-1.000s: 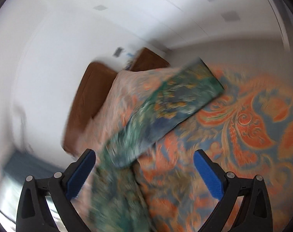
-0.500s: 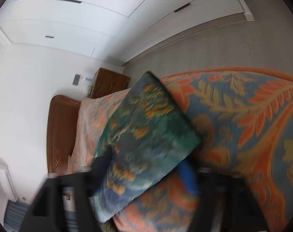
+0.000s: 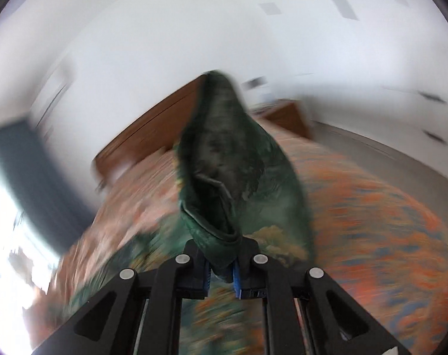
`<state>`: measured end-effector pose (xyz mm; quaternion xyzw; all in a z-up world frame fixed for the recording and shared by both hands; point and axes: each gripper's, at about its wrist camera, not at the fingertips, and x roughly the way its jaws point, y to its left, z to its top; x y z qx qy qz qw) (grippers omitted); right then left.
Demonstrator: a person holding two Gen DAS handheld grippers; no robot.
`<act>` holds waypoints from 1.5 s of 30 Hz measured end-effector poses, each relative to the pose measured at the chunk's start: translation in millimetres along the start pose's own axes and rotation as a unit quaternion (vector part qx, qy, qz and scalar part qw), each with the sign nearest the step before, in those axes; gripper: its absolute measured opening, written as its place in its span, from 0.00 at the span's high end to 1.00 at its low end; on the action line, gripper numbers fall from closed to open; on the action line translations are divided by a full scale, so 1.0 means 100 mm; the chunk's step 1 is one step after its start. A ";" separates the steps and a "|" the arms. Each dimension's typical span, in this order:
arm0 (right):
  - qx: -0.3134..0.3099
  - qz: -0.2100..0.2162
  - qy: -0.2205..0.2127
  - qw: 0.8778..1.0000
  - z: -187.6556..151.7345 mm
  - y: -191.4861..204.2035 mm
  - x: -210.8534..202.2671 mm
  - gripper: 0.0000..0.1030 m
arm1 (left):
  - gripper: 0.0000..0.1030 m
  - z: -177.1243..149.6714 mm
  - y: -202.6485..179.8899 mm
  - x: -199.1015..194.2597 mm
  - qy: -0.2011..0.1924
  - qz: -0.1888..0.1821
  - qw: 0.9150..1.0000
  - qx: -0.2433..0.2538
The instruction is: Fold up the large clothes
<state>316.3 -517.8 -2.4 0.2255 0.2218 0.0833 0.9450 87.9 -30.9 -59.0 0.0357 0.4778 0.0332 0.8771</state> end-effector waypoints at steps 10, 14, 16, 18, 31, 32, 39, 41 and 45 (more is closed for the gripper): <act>-0.139 0.037 0.177 0.974 -1.36 1.35 0.97 0.84 | 0.00 -0.13 0.31 -0.02 0.010 0.009 0.999 -0.041; -0.113 0.031 0.223 0.968 -1.74 1.32 0.99 0.48 | 0.00 -0.15 0.36 0.06 0.024 -0.003 0.998 -0.056; -0.096 0.041 0.224 0.969 -1.86 1.39 0.84 0.41 | 0.00 -0.13 0.35 0.12 0.029 -0.013 0.998 -0.054; -0.086 0.054 0.220 0.970 -1.91 1.45 0.67 0.40 | 0.00 -0.07 0.32 0.13 0.023 -0.023 0.998 -0.046; -0.116 -0.008 0.045 0.992 -2.37 1.08 -1.14 0.31 | 0.01 1.66 -0.74 1.00 0.036 -0.261 0.965 0.018; -0.119 -0.016 0.034 0.992 -2.43 1.06 -1.19 0.31 | 0.01 1.75 -0.83 1.10 0.046 -0.269 0.962 0.015; -0.158 -0.003 0.032 0.987 -2.55 1.11 -1.18 0.30 | 0.21 2.21 -1.31 1.92 0.094 -0.214 0.972 -0.018; -0.180 -0.001 0.030 0.983 -2.59 1.13 -1.17 0.30 | 0.39 2.23 -1.37 2.02 0.103 -0.192 0.976 -0.020; -0.186 0.007 0.034 0.982 -2.62 1.12 -1.14 0.30 | 0.85 2.32 -1.37 1.92 0.091 -0.179 0.979 -0.028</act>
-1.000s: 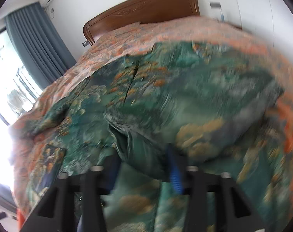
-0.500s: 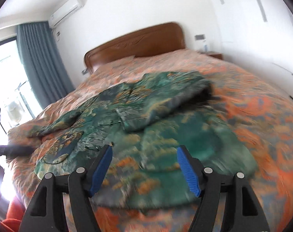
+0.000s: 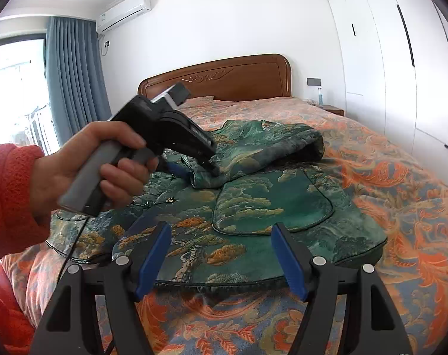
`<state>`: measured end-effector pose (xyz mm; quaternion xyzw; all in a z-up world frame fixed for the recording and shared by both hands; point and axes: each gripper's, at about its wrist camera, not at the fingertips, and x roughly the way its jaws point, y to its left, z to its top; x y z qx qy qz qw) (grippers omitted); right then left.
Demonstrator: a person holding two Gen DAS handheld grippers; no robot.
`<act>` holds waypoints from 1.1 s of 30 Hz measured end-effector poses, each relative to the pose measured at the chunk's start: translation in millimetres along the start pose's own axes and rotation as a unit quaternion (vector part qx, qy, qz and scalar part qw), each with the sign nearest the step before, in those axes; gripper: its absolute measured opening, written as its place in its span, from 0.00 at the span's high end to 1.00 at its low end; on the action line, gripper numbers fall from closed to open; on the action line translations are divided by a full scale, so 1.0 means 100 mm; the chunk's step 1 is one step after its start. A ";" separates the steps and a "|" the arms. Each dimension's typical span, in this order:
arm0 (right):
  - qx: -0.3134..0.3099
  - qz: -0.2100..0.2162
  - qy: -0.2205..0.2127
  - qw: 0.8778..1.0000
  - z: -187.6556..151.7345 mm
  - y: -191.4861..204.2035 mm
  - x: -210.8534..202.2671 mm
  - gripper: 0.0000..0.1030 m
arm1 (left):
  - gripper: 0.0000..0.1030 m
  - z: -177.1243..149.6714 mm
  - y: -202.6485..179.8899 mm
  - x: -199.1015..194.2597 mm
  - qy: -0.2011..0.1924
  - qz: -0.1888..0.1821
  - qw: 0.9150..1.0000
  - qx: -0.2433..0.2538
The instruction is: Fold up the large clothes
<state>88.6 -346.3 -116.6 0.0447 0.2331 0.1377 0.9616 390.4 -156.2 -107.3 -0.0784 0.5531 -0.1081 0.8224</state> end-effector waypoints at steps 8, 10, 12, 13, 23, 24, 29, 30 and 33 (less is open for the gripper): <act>0.019 0.008 0.007 1.000 0.01 -0.14 0.09 0.30 | 0.85 0.67 0.19 -0.51 -0.102 0.118 0.987 0.047; 0.024 0.012 0.012 1.000 0.00 -0.17 0.12 0.30 | 0.85 0.88 0.39 -0.42 -0.113 0.136 0.984 0.030; 0.028 0.014 0.017 0.999 0.00 -0.19 0.15 0.30 | 0.85 0.96 0.53 -0.28 -0.107 0.139 0.984 0.014; 0.030 0.015 0.020 0.999 -0.01 -0.20 0.16 0.30 | 0.85 0.97 0.62 -0.18 -0.099 0.135 0.986 0.004; 0.048 0.019 0.057 0.997 -0.08 -0.27 0.35 0.30 | 0.24 0.66 0.78 0.27 -0.082 0.158 0.984 -0.002; 0.051 0.019 0.061 0.997 -0.09 -0.28 0.37 0.30 | 0.24 0.59 0.82 0.22 -0.083 0.150 0.985 -0.003; 0.092 0.032 0.078 0.992 0.05 -0.39 0.34 0.30 | 0.23 0.17 0.93 -0.13 -0.091 0.116 0.989 -0.004; 0.103 0.036 0.084 0.991 0.12 -0.42 0.34 0.30 | 0.21 0.02 0.94 -0.23 -0.096 0.114 0.989 0.002; 0.120 0.049 0.092 0.987 0.62 -0.55 0.38 0.30 | 0.19 -0.38 0.93 -0.46 -0.109 0.103 0.989 0.012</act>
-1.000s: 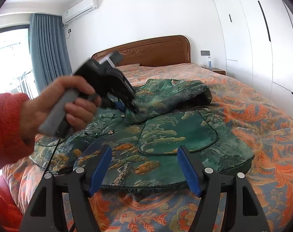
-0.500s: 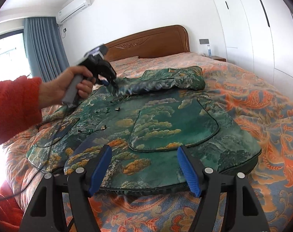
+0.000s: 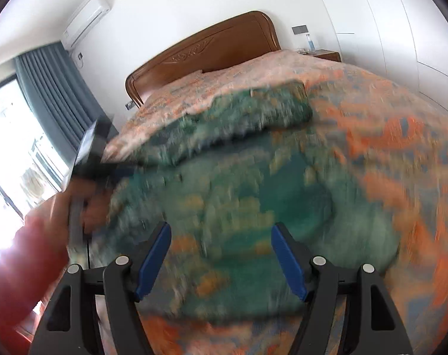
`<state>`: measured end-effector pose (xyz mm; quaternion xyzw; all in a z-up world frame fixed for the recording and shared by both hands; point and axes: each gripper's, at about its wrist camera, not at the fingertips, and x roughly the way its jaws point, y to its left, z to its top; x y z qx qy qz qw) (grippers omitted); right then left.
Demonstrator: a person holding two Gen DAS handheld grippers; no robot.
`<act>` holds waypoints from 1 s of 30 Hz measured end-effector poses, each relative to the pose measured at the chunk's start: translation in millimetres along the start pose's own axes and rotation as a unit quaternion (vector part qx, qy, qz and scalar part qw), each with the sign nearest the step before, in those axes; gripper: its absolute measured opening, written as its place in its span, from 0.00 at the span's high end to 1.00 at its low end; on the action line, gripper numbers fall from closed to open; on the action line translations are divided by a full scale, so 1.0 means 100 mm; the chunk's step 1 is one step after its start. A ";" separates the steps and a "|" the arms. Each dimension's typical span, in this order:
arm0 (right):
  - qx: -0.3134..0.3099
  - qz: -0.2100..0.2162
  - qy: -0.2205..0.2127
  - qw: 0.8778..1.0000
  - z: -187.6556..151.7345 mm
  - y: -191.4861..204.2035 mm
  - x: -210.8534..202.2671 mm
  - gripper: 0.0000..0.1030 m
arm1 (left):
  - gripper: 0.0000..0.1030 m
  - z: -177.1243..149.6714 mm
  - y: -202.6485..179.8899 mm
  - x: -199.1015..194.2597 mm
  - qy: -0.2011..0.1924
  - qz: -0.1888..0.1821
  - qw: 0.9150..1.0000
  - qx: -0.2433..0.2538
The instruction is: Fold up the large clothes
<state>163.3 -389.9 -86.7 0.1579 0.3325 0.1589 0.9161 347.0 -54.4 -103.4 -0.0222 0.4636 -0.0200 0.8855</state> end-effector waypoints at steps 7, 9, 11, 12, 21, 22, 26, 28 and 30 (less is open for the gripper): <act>-0.112 -0.084 0.017 0.990 1.34 -0.10 0.98 0.30 | 0.18 -0.57 -0.01 -0.48 -0.031 -0.018 0.999 -0.016; -0.114 -0.083 0.034 0.989 1.55 -0.20 1.37 0.30 | 0.18 -0.65 0.00 -0.54 -0.035 -0.018 0.999 -0.021; -0.112 -0.093 0.066 0.987 1.67 -0.31 1.91 0.30 | 0.18 -0.71 0.04 -0.59 -0.036 -0.023 0.999 -0.026; -0.114 -0.100 0.081 0.985 1.67 -0.37 2.11 0.30 | 0.18 -0.74 0.06 -0.60 -0.035 -0.026 0.999 -0.029; -0.112 -0.151 0.195 0.963 1.36 -0.55 3.00 0.29 | 0.18 -0.87 0.24 -0.47 -0.020 -0.032 0.998 -0.053; -0.115 -0.153 0.201 0.961 1.38 -0.53 3.02 0.29 | 0.18 -0.88 0.26 -0.46 -0.019 -0.034 0.998 -0.056; -0.124 -0.138 0.153 0.971 1.72 -0.41 2.88 0.29 | 0.18 -0.91 0.29 -0.49 -0.028 -0.030 0.997 -0.058; -0.100 -0.142 0.117 0.978 1.91 -0.45 2.83 0.29 | 0.18 -0.91 0.29 -0.49 -0.027 -0.032 0.997 -0.058; -0.077 -0.162 0.097 0.979 2.08 -0.54 2.89 0.29 | 0.18 -0.92 0.28 -0.48 -0.026 -0.034 0.998 -0.056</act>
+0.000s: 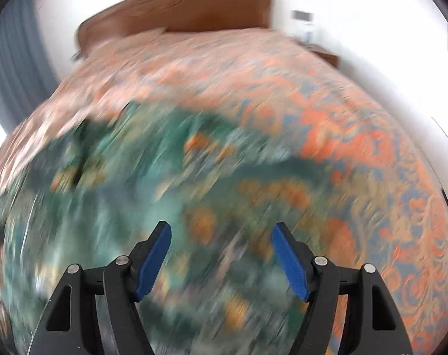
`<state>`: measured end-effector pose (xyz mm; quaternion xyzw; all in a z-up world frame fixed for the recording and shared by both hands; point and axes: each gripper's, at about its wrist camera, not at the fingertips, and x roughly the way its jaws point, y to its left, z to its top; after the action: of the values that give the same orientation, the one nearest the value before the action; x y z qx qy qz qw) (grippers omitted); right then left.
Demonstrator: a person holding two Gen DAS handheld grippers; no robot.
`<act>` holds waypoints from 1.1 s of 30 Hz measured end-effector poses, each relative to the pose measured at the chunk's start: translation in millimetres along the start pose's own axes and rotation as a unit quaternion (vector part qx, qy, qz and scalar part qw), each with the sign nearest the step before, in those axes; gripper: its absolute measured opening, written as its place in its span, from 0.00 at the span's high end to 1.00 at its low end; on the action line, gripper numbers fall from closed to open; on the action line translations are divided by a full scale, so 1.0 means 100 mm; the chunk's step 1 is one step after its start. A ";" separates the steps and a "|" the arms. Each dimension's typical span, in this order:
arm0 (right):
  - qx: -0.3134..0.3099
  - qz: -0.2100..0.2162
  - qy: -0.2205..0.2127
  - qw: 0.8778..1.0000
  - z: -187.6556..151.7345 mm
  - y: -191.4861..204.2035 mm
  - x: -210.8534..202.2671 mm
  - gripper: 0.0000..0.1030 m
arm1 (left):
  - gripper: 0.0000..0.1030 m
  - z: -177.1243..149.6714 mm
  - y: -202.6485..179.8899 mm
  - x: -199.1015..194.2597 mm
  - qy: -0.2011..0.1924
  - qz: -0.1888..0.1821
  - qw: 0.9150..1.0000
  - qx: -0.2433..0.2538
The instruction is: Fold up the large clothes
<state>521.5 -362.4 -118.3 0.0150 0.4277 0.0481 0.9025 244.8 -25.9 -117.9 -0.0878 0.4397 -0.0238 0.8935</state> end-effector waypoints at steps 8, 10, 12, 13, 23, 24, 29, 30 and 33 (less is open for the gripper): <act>0.057 -0.054 0.044 0.996 0.11 -0.14 0.82 0.29 | 0.18 -0.07 0.04 0.03 0.002 0.003 1.000 0.007; 0.045 -0.067 0.056 0.995 0.10 -0.08 0.91 0.29 | 0.18 -0.08 0.05 0.03 0.001 0.005 1.000 0.008; 0.026 -0.081 0.067 0.994 0.07 -0.01 1.00 0.29 | 0.18 -0.08 0.06 0.02 0.002 0.002 1.000 0.007; 0.021 -0.085 0.072 0.994 0.08 0.01 1.03 0.29 | 0.18 -0.08 0.06 0.00 0.002 0.002 1.000 0.006; 0.041 -0.059 -0.028 0.997 -0.27 0.32 -0.03 0.29 | 0.15 -0.08 0.24 -0.21 0.012 0.001 1.000 -0.014; 0.043 -0.045 -0.030 0.998 -0.34 0.37 -0.13 0.29 | 0.15 -0.08 0.26 -0.23 0.010 0.000 1.000 -0.015; -0.006 0.037 -0.028 0.999 -1.09 0.88 -0.98 0.29 | 0.12 -0.13 0.38 -0.39 -0.001 0.005 1.000 -0.019; -0.023 0.048 -0.032 0.998 -1.23 1.01 -1.13 0.29 | 0.12 -0.13 0.41 -0.41 -0.003 0.009 1.000 -0.021; -0.070 0.065 -0.054 0.994 -1.73 1.33 -1.59 0.29 | 0.12 -0.16 0.53 -0.48 -0.011 0.043 0.999 -0.023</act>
<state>278.2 -248.5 -96.1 -0.0176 0.3723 0.1353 0.9180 201.0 30.1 -99.8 -0.0898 0.4338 0.0263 0.8962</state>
